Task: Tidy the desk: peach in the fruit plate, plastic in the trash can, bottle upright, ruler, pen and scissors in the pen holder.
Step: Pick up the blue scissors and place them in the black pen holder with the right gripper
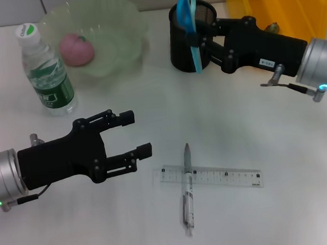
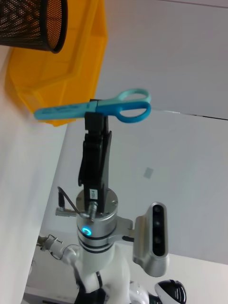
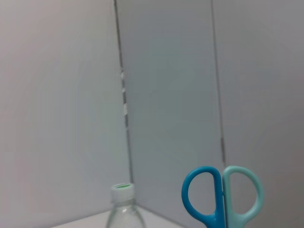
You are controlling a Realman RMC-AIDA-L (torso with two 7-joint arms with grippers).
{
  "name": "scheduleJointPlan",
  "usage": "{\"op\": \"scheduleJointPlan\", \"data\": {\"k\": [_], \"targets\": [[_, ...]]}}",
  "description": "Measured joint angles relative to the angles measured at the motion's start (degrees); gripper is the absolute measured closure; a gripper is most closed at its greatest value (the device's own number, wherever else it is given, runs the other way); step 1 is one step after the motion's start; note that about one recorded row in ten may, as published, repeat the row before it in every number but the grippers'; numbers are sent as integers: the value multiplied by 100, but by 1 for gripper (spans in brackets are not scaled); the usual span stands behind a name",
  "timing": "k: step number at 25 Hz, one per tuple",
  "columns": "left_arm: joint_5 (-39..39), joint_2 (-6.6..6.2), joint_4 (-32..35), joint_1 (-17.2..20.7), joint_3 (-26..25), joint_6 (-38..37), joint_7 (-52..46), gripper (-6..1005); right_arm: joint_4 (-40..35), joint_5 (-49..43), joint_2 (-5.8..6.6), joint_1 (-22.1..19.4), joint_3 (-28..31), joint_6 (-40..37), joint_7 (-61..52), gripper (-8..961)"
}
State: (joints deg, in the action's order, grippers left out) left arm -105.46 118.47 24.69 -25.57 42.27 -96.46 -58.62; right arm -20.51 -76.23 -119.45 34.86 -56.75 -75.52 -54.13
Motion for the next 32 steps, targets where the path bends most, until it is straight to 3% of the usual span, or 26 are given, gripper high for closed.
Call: {"op": "scheduleJointPlan", "data": {"k": [4,8,16,22,28,32], "targets": [[66,0,-2,32,-20,-4,28,226,432,436,-15,94,6,34,566,723],[332,5,-66,108,-24,0,160,226,1047,1577,-40,226,-38,-29,1568,723],[487,7,-218,91,-5,8,273,226,1470,2651,-44,483,7,69,2071,724],[487,9,-245,52,-20,5,234,226,1486,2778,-44,774,-2,594,2103,725],[485,20,-309,-27,-25,-3,227,226,1700,2782,-44,1374,-46,1766,2070,724],[484,19,-312,-50,-26,-2,222,226,1769,2760,-43,1560,-47,2138,2086,724]]}}
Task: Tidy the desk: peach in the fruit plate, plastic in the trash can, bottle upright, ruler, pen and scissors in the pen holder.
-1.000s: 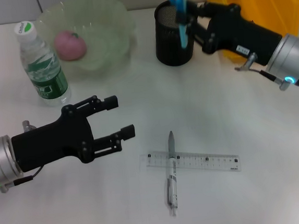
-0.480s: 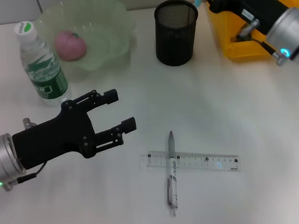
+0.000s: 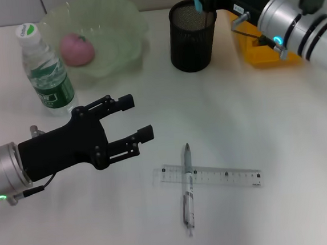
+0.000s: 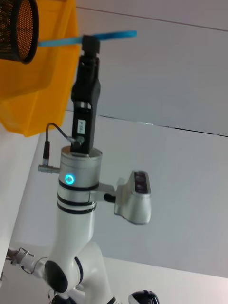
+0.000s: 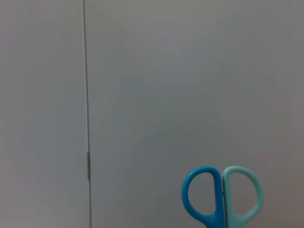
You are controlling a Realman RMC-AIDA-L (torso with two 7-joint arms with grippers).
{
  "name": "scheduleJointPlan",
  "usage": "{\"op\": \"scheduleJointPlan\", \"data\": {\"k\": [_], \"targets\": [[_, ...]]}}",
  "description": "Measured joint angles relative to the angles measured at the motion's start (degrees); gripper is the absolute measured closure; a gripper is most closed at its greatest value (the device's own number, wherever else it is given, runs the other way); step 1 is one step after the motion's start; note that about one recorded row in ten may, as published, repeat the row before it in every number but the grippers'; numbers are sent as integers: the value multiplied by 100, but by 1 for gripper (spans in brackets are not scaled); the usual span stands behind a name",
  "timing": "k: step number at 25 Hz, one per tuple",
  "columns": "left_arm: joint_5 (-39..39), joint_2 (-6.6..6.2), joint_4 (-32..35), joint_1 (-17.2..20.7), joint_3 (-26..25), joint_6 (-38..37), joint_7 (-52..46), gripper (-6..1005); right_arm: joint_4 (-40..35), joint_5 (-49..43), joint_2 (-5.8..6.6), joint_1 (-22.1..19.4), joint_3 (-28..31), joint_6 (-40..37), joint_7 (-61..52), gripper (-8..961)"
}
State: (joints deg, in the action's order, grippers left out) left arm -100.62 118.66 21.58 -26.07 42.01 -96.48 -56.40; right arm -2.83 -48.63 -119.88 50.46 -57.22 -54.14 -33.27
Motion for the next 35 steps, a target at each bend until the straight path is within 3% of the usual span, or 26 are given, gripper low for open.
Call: {"op": "scheduleJointPlan", "data": {"k": [11,35], "targets": [[7,-3,-5,-93,0,22,-118,226,94,-38,0,203,-84,526,16,695],[17,-19,47,-179,29,40,-231,226,141,-6,0,148,-218,541,245,612]]}}
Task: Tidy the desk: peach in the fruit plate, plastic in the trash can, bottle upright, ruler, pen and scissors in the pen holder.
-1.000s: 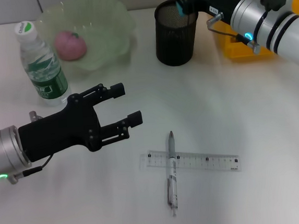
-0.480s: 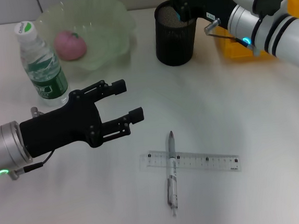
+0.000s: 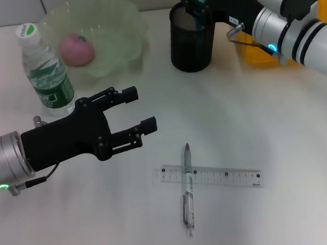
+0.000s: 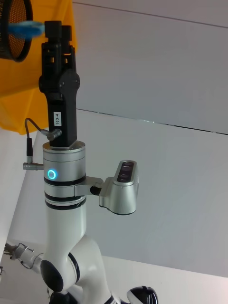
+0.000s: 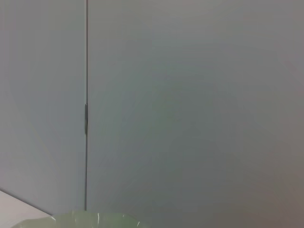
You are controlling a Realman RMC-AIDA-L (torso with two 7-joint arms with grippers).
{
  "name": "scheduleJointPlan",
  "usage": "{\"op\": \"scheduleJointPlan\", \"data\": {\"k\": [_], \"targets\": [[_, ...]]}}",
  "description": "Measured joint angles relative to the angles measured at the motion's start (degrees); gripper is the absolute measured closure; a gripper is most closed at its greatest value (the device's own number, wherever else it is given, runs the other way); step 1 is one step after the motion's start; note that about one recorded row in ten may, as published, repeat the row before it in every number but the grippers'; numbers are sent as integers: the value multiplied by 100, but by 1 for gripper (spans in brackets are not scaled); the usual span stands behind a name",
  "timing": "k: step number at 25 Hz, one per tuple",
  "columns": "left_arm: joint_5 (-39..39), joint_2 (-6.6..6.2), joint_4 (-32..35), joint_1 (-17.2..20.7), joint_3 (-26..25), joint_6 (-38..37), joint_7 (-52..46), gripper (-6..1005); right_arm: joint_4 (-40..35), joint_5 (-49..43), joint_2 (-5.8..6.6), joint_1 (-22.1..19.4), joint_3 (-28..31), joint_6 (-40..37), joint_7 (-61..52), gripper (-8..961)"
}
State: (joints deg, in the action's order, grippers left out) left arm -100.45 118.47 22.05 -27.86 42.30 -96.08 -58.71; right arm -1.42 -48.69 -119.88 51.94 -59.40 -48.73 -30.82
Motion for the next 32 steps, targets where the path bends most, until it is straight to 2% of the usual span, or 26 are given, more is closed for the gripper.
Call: {"op": "scheduleJointPlan", "data": {"k": [7,11,14,16,17,20,21,23,25,26,27,29,30,31,32], "targets": [[-1,-4,10,48,14,-35,0,226,-27,8,0,-88,19,-131,-192,356],[-35,-8,10,90,17,-65,0,226,-292,12,0,-353,-8,-497,-565,242],[-53,-23,10,123,20,-85,0,226,-582,-17,22,-596,-169,-836,-1134,242],[-60,-33,11,143,24,-105,1,226,-970,-21,51,-860,-501,-1051,-1746,242],[-60,-33,11,143,24,-105,1,226,-970,-21,51,-860,-501,-1051,-1746,242],[-84,-80,66,229,33,-195,28,225,-1759,-68,92,-1292,-1087,-1260,-2676,243],[-132,-110,125,291,33,-261,53,225,-2409,-393,148,-1589,-1430,-1376,-3384,243],[-174,-122,161,321,33,-296,58,225,-2666,-626,174,-1695,-1507,-1431,-3711,243],[-275,-149,218,374,33,-365,61,225,-3260,-1476,214,-1830,-1503,-1601,-4565,243],[-341,-175,238,414,33,-410,65,225,-3722,-2511,259,-1830,-1373,-1866,-5498,243],[-341,-175,238,414,33,-410,65,225,-3722,-2511,259,-1830,-1373,-1866,-5498,243],[-368,-191,240,438,33,-430,69,225,-4081,-3487,313,-1701,-1189,-2211,-6348,243],[-404,-240,240,497,32,-475,70,225,-4327,-4423,375,-1494,-1019,-2653,-7100,243],[-404,-240,240,497,32,-475,70,225,-4422,-4874,415,-1346,-930,-2928,-7496,243],[-404,-240,240,497,32,-475,70,225,-4422,-4874,415,-1346,-930,-2928,-7496,243]]}}
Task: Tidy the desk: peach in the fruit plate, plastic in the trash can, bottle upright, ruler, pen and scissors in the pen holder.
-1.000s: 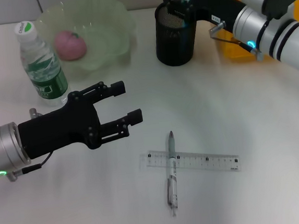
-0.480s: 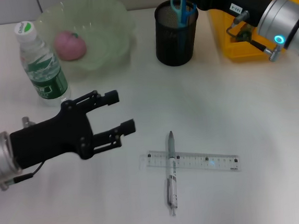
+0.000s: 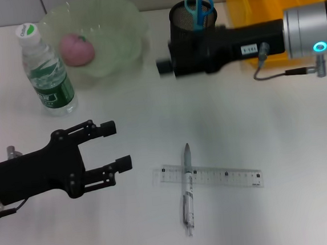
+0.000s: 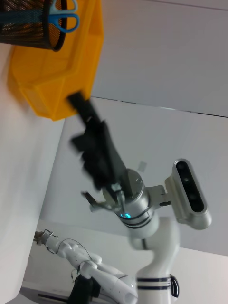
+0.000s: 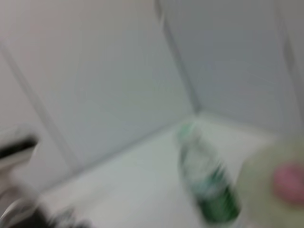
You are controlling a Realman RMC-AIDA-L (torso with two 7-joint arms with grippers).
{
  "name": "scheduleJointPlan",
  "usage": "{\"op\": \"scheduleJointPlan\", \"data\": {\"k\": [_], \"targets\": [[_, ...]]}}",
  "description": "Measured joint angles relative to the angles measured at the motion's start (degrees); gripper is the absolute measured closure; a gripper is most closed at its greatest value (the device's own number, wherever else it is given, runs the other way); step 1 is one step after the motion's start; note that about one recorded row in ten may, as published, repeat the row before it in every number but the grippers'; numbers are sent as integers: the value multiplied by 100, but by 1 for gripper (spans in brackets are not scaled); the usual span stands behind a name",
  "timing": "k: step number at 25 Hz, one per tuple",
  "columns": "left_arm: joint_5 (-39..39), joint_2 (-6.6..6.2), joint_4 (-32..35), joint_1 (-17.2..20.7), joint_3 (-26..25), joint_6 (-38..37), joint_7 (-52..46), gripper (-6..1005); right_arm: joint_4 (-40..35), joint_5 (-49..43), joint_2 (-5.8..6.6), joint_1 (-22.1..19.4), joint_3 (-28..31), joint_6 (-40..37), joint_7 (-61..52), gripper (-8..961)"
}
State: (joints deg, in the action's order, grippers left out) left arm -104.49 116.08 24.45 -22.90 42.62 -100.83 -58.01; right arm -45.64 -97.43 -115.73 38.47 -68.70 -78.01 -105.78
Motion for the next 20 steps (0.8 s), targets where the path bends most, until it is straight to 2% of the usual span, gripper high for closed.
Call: {"op": "scheduleJointPlan", "data": {"k": [1,2,3,4,5,8,9,10,11,12,14,17,20], "targets": [[-3,-38,0,41,-21,-40,3,225,-61,-317,27,121,59,-208,-289,243],[-3,-45,3,48,-26,-44,4,225,-145,-944,83,410,150,-630,-758,244],[-3,-53,4,56,-33,-47,6,225,-145,-944,83,410,150,-630,-758,244],[-3,-73,8,62,-32,-48,9,225,-217,-1552,121,688,198,-1036,-1118,244],[-3,-73,8,62,-32,-48,9,225,-217,-1552,121,688,198,-1036,-1118,244],[-3,-102,8,63,-23,-56,-8,225,-379,-2370,111,994,214,-1445,-1456,244],[-3,-102,8,63,-23,-56,-8,225,-555,-2923,47,1121,191,-1638,-1602,244],[-3,-137,14,65,-14,-70,-38,225,-555,-2923,47,1121,191,-1638,-1602,244],[-3,-177,25,73,-8,-113,-52,225,-739,-3279,-36,1178,169,-1786,-1661,244],[-3,-185,28,77,-7,-122,-52,225,-739,-3279,-36,1178,169,-1786,-1661,244],[-36,-235,44,90,-4,-165,-79,225,-1027,-3675,-165,1235,158,-2043,-1682,244],[-77,-273,57,94,-1,-174,-127,225,-1168,-3876,-236,1269,93,-2180,-1688,245],[-112,-322,70,101,1,-181,-173,225,-1245,-4124,-317,1331,-445,-2246,-1699,245]]}}
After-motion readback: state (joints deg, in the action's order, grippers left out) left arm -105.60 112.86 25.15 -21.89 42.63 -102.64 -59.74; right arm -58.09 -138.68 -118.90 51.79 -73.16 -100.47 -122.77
